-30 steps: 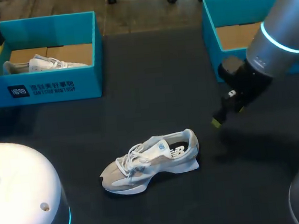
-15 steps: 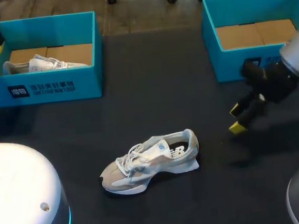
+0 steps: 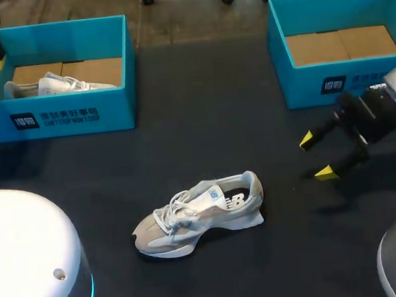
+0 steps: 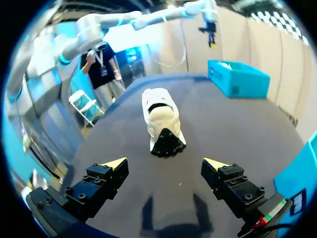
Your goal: Take the shoe out of the shoebox, open the shoe tongue, remove and reinsert the insole, then place the shoe into the shoebox
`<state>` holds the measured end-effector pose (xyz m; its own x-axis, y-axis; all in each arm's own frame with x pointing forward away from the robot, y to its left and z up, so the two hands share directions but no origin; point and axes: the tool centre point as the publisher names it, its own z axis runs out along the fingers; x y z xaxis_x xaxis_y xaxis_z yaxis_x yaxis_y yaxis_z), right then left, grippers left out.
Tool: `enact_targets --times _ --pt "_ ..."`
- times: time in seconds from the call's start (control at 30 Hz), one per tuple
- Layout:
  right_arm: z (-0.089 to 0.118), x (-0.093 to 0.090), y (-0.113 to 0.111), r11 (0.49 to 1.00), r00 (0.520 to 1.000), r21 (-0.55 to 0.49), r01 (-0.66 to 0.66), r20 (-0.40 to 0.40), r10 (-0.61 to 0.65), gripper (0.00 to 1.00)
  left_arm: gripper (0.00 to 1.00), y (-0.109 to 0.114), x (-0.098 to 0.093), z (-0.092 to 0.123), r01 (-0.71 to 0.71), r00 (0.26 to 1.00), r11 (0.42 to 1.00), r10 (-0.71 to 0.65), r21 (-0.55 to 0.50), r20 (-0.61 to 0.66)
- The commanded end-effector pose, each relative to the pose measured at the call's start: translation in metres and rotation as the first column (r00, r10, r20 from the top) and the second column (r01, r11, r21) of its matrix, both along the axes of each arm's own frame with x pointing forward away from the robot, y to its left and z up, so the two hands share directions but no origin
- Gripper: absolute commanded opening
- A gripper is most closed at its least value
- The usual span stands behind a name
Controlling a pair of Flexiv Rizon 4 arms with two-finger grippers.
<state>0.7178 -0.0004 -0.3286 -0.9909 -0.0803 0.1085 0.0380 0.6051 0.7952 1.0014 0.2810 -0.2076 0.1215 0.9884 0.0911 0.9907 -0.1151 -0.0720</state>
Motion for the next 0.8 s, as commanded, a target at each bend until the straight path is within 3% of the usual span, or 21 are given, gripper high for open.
enact_targets --times 0.03,0.37,0.8 --pt "-0.004 -0.006 -0.002 0.999 1.000 0.050 0.007 0.018 -0.008 1.00 1.00 0.000 -0.001 0.000 0.001 1.000 1.000 -0.001 0.001 0.002" --pt "-0.029 0.005 0.002 0.995 0.995 0.028 0.094 -0.038 -0.093 1.00 1.00 0.000 -0.001 0.000 0.001 1.000 1.000 -0.001 0.001 0.002" --pt "-0.055 0.013 0.011 0.993 0.998 0.096 0.065 0.000 -0.065 1.00 1.00 0.000 -0.001 0.000 0.001 1.000 1.000 -0.001 0.001 0.002"
